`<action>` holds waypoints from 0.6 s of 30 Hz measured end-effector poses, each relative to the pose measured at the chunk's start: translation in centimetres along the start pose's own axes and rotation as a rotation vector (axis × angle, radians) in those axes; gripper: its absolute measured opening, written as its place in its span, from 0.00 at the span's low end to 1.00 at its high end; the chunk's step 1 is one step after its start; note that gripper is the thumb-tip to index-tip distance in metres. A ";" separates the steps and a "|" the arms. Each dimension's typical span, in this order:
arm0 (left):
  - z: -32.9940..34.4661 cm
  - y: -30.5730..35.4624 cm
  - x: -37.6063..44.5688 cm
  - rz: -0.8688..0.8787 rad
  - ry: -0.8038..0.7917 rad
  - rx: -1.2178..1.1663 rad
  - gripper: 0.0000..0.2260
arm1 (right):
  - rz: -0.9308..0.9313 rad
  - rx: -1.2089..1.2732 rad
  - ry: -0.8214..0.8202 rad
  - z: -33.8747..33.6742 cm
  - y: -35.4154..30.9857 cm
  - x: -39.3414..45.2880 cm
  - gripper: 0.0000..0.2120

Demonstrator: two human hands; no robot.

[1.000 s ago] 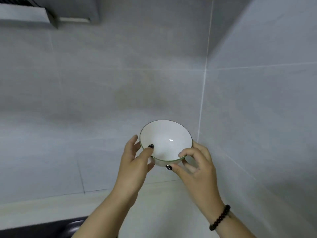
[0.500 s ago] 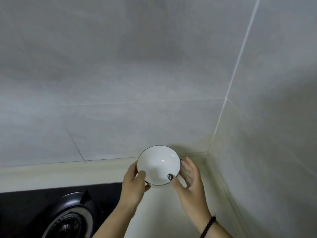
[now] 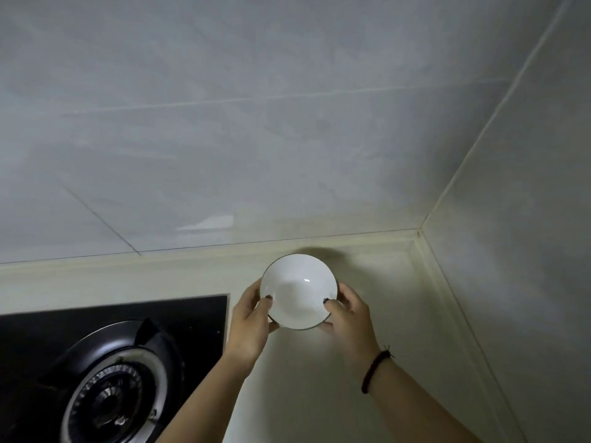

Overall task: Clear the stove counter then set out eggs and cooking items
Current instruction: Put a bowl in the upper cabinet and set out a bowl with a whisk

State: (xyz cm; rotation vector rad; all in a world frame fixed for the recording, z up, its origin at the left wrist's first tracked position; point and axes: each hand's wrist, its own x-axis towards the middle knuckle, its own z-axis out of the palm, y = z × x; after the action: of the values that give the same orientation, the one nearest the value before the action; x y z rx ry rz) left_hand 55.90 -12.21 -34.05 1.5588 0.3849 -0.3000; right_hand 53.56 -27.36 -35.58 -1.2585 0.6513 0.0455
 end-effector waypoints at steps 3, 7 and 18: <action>-0.1 -0.9 1.3 -0.005 -0.021 -0.002 0.16 | 0.006 -0.042 0.012 0.2 0.9 1.1 0.17; 0.1 -1.8 2.0 -0.026 -0.019 -0.039 0.16 | 0.005 -0.072 0.030 0.1 1.7 1.8 0.18; -0.1 -2.7 2.4 -0.053 -0.014 -0.061 0.17 | -0.004 -0.132 0.036 -0.1 2.4 2.2 0.21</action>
State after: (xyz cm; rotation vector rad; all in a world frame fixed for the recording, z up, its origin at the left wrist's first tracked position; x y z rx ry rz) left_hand 56.95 -11.96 -37.54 1.4879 0.4216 -0.3372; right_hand 54.39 -27.30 -38.70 -1.3902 0.6860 0.0631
